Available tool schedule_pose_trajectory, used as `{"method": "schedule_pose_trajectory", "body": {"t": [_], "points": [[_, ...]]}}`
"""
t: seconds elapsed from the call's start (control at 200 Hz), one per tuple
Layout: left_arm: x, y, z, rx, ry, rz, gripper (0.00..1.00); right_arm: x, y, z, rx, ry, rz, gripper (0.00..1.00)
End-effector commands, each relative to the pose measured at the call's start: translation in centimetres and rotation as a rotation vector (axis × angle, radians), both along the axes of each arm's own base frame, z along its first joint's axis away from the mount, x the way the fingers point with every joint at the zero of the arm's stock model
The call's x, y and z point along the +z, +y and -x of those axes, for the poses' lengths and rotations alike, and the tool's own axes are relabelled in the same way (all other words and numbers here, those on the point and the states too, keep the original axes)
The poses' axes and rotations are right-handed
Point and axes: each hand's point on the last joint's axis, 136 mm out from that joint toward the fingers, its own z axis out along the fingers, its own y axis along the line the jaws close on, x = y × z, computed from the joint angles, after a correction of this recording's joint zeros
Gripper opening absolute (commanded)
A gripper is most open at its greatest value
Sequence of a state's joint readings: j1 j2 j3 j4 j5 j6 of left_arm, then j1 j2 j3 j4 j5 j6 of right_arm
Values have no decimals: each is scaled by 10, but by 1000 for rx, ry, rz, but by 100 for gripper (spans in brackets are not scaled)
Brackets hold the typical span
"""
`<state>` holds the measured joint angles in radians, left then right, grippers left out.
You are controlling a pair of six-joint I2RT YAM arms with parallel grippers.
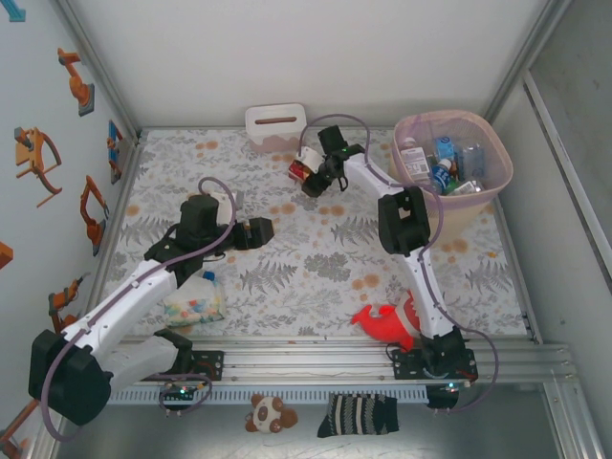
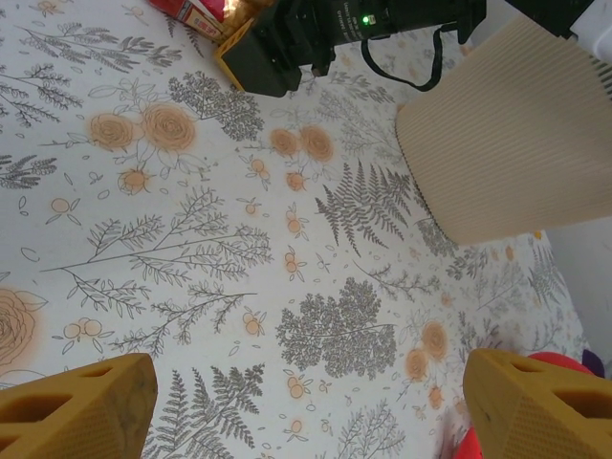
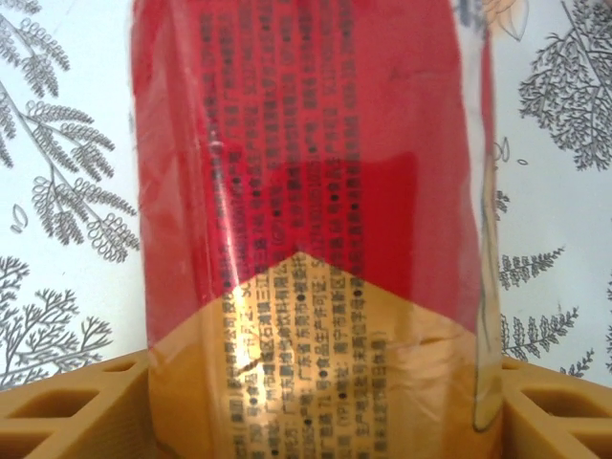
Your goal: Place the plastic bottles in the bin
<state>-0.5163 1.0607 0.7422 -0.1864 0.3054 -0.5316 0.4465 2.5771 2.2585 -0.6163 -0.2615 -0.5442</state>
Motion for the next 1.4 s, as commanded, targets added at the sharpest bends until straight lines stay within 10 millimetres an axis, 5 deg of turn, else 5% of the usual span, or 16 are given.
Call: {"method": "schedule_pose_trajectory", "body": {"t": [0.0, 0.265, 0.606, 1.102, 1.392], "points": [[2, -3, 0, -11, 0, 24, 83, 2, 5, 6, 29, 22, -20, 67], [5, -5, 0, -16, -5, 42, 83, 32, 13, 12, 33, 4, -70, 52], [11, -3, 3, -13, -22, 52, 83, 89, 16, 33, 6, -17, -148, 48], [16, -4, 0, -17, -40, 53, 83, 230, -16, 71, -196, -78, -285, 47], [16, -12, -7, -36, -36, 60, 83, 308, -64, 99, -312, -143, -349, 47]]}}
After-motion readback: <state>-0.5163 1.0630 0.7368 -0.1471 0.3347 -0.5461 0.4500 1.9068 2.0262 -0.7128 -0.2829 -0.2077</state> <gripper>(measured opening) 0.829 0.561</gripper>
